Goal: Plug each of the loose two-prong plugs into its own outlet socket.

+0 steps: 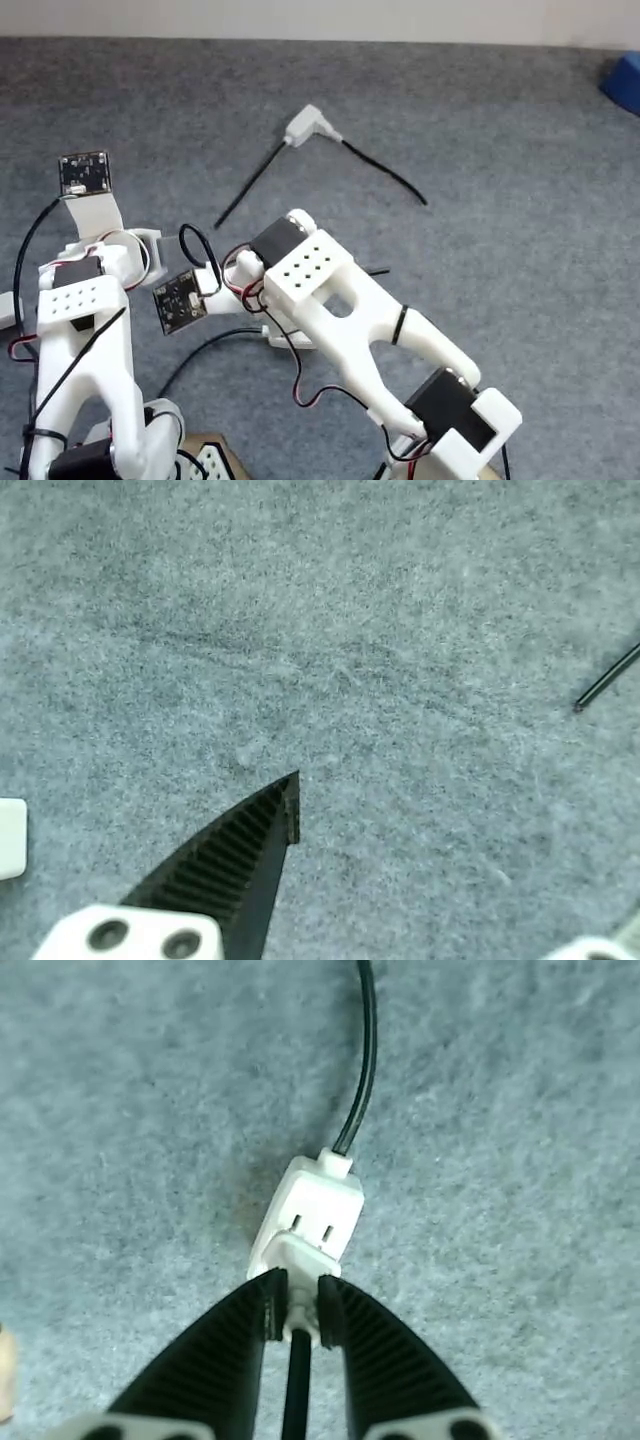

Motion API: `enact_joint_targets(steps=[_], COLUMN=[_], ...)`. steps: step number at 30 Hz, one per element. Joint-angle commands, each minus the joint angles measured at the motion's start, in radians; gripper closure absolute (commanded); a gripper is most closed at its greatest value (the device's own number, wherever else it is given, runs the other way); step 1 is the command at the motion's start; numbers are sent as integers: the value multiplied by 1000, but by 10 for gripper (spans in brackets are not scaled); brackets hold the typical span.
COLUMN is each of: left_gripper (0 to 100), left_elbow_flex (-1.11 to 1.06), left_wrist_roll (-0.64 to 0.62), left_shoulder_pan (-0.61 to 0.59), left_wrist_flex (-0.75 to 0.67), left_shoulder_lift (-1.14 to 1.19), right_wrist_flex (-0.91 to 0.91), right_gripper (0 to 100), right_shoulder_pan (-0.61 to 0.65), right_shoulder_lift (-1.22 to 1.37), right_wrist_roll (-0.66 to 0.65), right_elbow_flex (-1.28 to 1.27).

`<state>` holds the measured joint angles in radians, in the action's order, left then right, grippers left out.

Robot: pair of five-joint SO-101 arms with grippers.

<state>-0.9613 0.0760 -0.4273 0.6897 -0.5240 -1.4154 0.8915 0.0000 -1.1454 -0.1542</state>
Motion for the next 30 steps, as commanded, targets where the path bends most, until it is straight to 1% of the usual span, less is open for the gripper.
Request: enact_joint_targets(steps=[1,6,25,30], left_gripper=[490,490,490,490], left_elbow_flex=[4,4,4,12], left_wrist_roll=[-3,-3,-3,-5], left_shoulder_pan=[-2,-2,-7,-12], left_wrist_flex=[-18,-18,-18,-18], left_shoulder_lift=[2,2,2,2], right_wrist_flex=[12,39,30,30], right_gripper=[990,990,990,990], right_shoulder_pan=[-12,-10,42,61], right_shoulder_lift=[-36,-35,33,28], right_wrist_roll=[-9,-9,-9,-44], right_elbow_flex=[51,44,41,-22])
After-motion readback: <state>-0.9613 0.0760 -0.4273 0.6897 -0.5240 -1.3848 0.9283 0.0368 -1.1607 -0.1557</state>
